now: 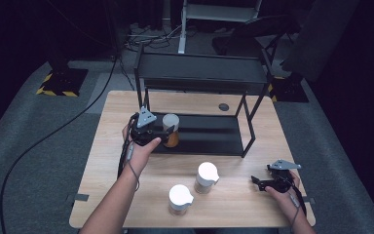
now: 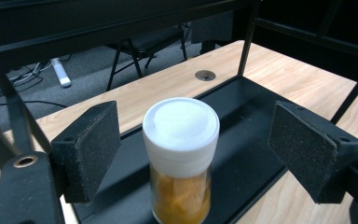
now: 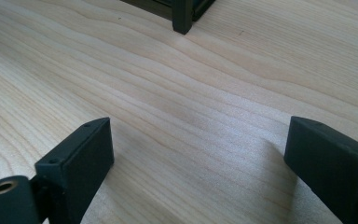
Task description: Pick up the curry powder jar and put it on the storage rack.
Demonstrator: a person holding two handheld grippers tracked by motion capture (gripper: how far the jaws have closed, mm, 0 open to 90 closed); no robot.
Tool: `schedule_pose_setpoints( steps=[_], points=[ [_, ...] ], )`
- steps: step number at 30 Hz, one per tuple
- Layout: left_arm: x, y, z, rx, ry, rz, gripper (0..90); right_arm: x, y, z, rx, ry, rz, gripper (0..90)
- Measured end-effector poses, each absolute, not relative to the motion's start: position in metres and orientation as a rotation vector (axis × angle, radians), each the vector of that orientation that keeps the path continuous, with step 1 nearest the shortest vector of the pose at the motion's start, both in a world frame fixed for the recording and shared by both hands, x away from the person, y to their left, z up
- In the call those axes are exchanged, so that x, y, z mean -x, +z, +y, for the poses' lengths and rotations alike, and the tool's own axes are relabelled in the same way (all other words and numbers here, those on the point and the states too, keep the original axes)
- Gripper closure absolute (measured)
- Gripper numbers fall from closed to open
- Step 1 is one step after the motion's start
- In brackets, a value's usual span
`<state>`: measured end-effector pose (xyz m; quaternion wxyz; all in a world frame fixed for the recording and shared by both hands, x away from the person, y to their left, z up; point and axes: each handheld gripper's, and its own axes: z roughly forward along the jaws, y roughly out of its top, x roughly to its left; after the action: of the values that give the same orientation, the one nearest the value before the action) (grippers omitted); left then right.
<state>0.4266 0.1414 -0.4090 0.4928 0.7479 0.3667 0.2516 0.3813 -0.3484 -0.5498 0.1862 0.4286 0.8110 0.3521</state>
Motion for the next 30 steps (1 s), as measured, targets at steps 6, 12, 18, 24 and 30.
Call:
schedule_pose_setpoints(
  steps=[6, 12, 18, 24, 30],
  points=[
    [-0.413, -0.404, 0.15, -1.8, 0.621, 0.878, 16.4, -0.381, -0.55, -0.348, -1.207, 0.992, 2.284, 8.0],
    [-0.401, -0.403, 0.161, -1.784, 0.623, 0.876, 16.4, -0.381, -0.55, -0.348, -1.207, 0.992, 2.284, 8.0],
    [-0.39, -0.404, 0.172, -1.779, 0.628, 0.875, 16.4, -0.381, -0.55, -0.348, -1.207, 0.992, 2.284, 8.0],
    [-0.379, -0.408, 0.183, -1.79, 0.631, 0.88, 16.4, -0.381, -0.55, -0.348, -1.207, 0.992, 2.284, 8.1],
    [-0.371, -0.415, 0.195, -1.802, 0.64, 0.902, 16.4, -0.381, -0.55, -0.348, -1.207, 0.992, 2.284, 8.1]
  ],
)
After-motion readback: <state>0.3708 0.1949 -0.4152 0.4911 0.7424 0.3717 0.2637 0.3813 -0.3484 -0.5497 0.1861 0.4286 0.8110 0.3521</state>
